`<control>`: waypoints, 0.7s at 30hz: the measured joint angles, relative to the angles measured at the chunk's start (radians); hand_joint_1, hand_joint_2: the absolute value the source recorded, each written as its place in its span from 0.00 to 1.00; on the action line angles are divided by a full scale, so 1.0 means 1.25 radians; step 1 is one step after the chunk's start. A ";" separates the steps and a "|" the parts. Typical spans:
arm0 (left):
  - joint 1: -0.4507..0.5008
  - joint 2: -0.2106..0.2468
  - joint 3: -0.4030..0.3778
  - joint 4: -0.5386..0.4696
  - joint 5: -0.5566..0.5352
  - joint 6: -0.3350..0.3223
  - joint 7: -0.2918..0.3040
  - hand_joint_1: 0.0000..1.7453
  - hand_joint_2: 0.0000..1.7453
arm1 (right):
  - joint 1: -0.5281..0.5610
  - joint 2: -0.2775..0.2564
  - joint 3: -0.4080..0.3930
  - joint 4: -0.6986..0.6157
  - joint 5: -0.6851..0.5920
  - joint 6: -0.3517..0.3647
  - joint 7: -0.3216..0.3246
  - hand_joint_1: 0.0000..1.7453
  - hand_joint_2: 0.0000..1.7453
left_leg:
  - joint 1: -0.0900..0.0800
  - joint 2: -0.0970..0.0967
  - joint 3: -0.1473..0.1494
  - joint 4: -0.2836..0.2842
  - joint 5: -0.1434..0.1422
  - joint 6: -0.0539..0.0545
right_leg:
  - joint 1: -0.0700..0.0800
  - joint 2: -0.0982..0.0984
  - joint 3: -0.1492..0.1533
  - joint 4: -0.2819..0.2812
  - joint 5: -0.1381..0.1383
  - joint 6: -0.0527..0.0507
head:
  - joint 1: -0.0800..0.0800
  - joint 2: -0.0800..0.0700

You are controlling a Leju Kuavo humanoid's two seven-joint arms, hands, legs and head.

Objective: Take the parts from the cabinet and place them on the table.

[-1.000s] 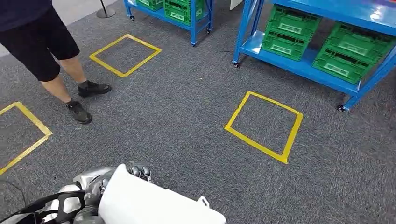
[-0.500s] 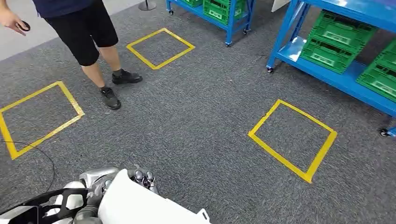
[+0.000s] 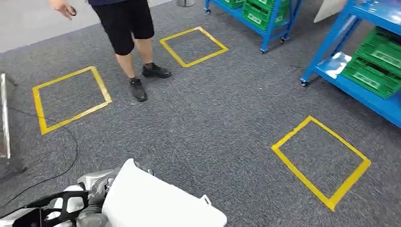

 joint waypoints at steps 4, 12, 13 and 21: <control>-0.005 0.001 -0.006 0.006 0.001 -0.025 -0.011 1.00 0.00 | -0.002 -0.026 0.014 0.042 0.000 -0.015 -0.007 0.00 0.00 | 0.001 -0.050 -0.001 0.001 0.004 0.006 | -0.003 0.064 -0.126 0.233 -0.079 -0.006 | 0.005 0.000; -0.015 0.003 -0.012 0.015 0.009 -0.041 -0.025 1.00 0.00 | -0.018 -0.039 0.023 0.083 0.000 -0.023 -0.009 0.00 0.00 | 0.006 -0.133 -0.009 0.022 -0.011 -0.022 | -0.016 0.107 -0.046 -0.002 0.052 0.006 | 0.009 0.000; -0.015 0.004 -0.012 0.016 0.009 -0.041 -0.025 1.00 0.00 | -0.021 -0.040 0.024 0.084 0.000 -0.023 -0.009 0.00 0.00 | 0.010 -0.139 -0.010 0.021 -0.009 -0.026 | -0.012 0.100 -0.046 -0.001 0.053 0.000 | 0.009 0.000; -0.025 0.010 -0.014 0.025 0.016 -0.044 -0.028 1.00 0.00 | -0.016 -0.047 0.028 0.102 -0.001 -0.025 -0.014 0.00 0.00 | 0.018 -0.025 -0.140 0.272 -0.110 -0.042 | -0.004 0.024 -0.038 -0.005 0.046 -0.025 | 0.003 0.000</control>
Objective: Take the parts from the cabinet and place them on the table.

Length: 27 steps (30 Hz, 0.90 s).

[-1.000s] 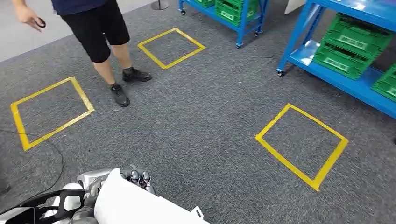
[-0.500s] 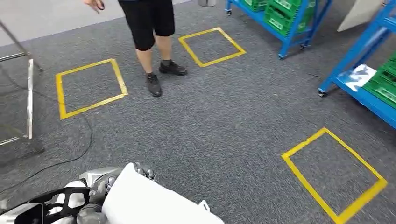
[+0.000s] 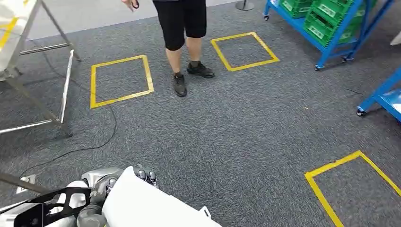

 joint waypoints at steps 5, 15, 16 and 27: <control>-0.008 0.001 0.000 0.002 0.000 0.000 0.000 1.00 0.00 | 0.000 0.002 0.000 0.006 -0.001 -0.005 -0.001 0.00 0.00 | -0.024 0.079 0.130 -0.238 0.079 0.028 | 0.013 -0.044 0.008 0.000 -0.009 0.008 | 0.001 0.000; -0.007 0.002 -0.005 0.013 0.005 -0.005 -0.014 1.00 0.00 | 0.002 -0.006 0.000 0.022 -0.009 -0.010 0.002 0.00 0.00 | -0.014 -0.041 0.149 -0.268 0.103 0.045 | 0.001 0.039 -0.114 0.235 -0.089 0.025 | 0.010 0.000; -0.007 0.002 -0.006 0.014 0.003 -0.005 -0.015 1.00 0.00 | 0.001 -0.006 0.000 0.024 -0.011 -0.010 0.004 0.00 0.00 | -0.014 -0.054 0.150 -0.267 0.103 0.044 | -0.003 0.040 -0.099 0.193 -0.064 0.035 | 0.010 0.000; -0.007 -0.001 -0.008 0.015 -0.002 -0.007 -0.020 1.00 0.00 | -0.003 -0.007 0.000 0.031 -0.014 -0.009 0.002 0.00 0.00 | -0.008 -0.010 0.075 -0.115 0.016 0.001 | -0.002 0.035 -0.004 -0.003 0.012 -0.001 | 0.007 0.000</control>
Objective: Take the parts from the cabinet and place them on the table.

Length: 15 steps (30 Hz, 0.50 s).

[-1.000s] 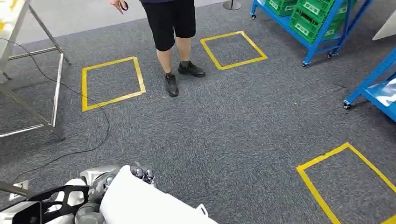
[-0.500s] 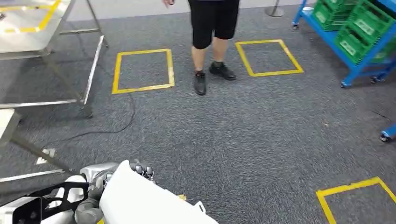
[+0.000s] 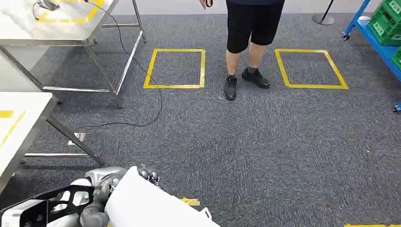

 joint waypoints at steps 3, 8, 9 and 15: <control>0.004 0.002 0.000 0.000 0.000 0.000 0.000 1.00 0.00 | 0.004 0.000 0.000 0.001 0.001 0.000 0.000 0.00 0.00 | 0.003 0.009 -0.071 0.122 -0.032 -0.001 | 0.007 -0.031 0.001 0.000 -0.004 -0.005 | -0.001 0.000; 0.006 0.004 0.001 -0.002 -0.008 0.000 0.000 1.00 0.00 | 0.003 0.009 0.000 0.003 0.000 0.001 0.000 0.00 0.00 | -0.017 0.107 0.051 -0.122 0.069 0.029 | 0.022 -0.078 0.015 0.001 -0.016 -0.001 | 0.002 0.000; 0.006 0.004 0.001 -0.002 -0.009 0.000 0.000 1.00 0.00 | 0.004 0.009 0.000 0.003 -0.005 -0.002 0.001 0.00 0.00 | -0.020 0.094 0.051 -0.126 0.069 0.030 | 0.018 -0.086 0.017 -0.001 -0.018 0.003 | 0.002 0.000; 0.019 0.004 0.009 -0.009 -0.018 0.000 -0.002 1.00 0.00 | -0.001 0.014 -0.009 0.005 -0.035 -0.015 0.023 0.00 0.00 | -0.010 0.041 0.070 -0.153 0.090 0.047 | 0.007 -0.003 -0.027 0.106 -0.076 0.011 | 0.006 0.000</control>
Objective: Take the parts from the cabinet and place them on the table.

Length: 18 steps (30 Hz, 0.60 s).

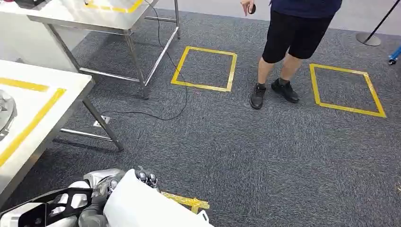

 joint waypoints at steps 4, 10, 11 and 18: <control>0.009 0.000 0.000 0.000 -0.004 0.000 0.000 1.00 0.00 | 0.004 -0.001 -0.001 0.001 0.000 0.000 0.003 0.00 0.00 | 0.002 -0.033 0.000 0.001 -0.002 -0.003 | -0.009 0.008 -0.081 0.127 -0.025 0.018 | 0.002 0.000; 0.010 0.001 -0.001 0.000 -0.006 -0.006 0.000 1.00 0.00 | 0.000 0.000 -0.009 0.002 -0.021 0.005 0.011 0.00 0.00 | 0.002 -0.051 -0.001 0.018 -0.017 -0.030 | -0.014 0.011 0.017 -0.101 0.079 0.022 | 0.006 0.000; 0.010 0.001 0.000 0.000 -0.006 -0.007 0.000 1.00 0.00 | 0.000 0.000 -0.011 0.002 -0.023 0.007 0.011 0.00 0.00 | 0.003 -0.051 0.000 0.016 -0.017 -0.033 | -0.011 0.011 0.017 -0.100 0.079 0.016 | 0.006 0.000; 0.007 0.001 -0.002 0.000 0.001 -0.016 0.000 1.00 0.00 | 0.002 0.003 -0.004 0.003 0.010 0.018 0.010 0.00 0.00 | 0.012 -0.037 -0.129 0.271 -0.132 -0.048 | -0.003 -0.014 0.026 -0.103 0.072 -0.010 | 0.002 0.000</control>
